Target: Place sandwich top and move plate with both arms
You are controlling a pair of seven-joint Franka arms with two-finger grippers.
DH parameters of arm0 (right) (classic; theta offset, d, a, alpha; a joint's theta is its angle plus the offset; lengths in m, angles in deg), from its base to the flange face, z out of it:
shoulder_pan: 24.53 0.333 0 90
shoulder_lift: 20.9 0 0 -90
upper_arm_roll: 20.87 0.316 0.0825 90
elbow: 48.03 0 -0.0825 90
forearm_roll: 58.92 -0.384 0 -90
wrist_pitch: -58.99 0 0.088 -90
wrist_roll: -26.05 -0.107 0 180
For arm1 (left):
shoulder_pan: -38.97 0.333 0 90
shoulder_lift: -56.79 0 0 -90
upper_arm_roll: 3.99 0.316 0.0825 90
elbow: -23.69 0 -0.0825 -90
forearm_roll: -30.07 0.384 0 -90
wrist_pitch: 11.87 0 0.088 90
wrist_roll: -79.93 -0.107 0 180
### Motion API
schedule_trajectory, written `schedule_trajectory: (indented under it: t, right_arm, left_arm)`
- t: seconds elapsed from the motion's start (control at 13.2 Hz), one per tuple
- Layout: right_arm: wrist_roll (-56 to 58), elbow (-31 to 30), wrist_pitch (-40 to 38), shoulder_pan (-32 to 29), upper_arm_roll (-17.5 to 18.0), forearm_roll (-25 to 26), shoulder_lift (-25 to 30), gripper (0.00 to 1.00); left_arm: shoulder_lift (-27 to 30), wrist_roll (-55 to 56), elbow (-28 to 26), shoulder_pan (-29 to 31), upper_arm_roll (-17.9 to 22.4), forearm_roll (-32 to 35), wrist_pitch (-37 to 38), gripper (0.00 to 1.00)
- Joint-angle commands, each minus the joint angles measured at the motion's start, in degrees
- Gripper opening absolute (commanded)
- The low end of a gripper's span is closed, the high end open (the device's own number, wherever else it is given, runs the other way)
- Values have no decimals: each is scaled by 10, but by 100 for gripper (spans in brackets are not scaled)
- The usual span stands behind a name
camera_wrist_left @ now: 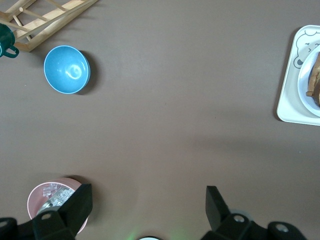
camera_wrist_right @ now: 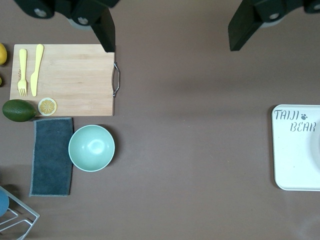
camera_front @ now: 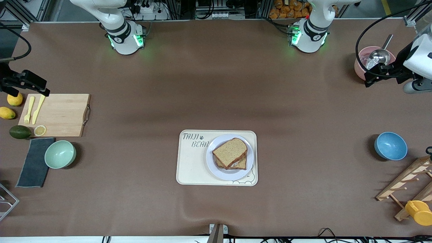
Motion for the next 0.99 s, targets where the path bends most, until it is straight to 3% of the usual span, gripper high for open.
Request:
schedule_trajectory:
  t: [0.0,0.38,0.91]
  right_arm:
    - [-8,3,-4,-1,2,3,-1,100]
    - [-8,3,-4,-2,2,3,-1,100]
    - [-8,3,-4,-1,2,3,-1,100]
  left_arm:
    - [22,-19,-19,-24,28,-5,-10,100]
    - [18,-72,-11,-46,56,-3,-10,100]
    - [17,-77,-5,-46,56,-1,1,100]
